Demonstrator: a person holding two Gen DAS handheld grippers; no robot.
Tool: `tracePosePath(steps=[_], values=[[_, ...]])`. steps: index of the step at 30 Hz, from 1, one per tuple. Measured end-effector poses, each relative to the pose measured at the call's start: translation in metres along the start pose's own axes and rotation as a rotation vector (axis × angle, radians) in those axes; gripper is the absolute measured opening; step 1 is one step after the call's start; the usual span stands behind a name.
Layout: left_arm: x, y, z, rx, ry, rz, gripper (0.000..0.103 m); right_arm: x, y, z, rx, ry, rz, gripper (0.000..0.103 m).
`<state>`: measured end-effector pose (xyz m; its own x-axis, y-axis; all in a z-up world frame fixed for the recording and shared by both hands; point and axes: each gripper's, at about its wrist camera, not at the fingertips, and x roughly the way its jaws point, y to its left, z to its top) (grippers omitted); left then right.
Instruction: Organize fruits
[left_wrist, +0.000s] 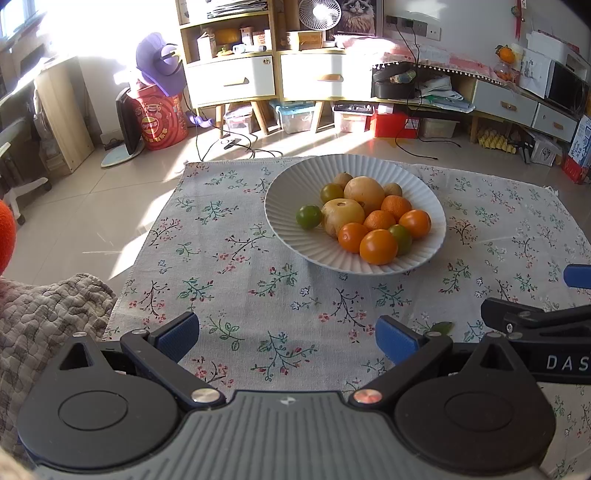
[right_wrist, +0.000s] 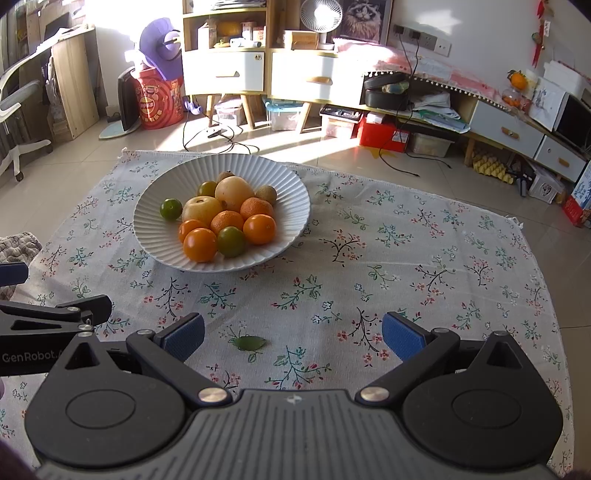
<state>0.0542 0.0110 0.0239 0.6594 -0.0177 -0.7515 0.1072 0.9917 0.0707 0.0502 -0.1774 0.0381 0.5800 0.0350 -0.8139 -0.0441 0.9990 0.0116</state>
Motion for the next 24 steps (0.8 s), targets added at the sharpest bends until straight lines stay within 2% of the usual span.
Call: tracePosePath(steps=[24], values=[[0.0005,0.0005,-0.0004,-0.003,0.007,-0.002,0.102,-0.0001,0.0002,0.0005,0.000,0.001,0.000,0.102]])
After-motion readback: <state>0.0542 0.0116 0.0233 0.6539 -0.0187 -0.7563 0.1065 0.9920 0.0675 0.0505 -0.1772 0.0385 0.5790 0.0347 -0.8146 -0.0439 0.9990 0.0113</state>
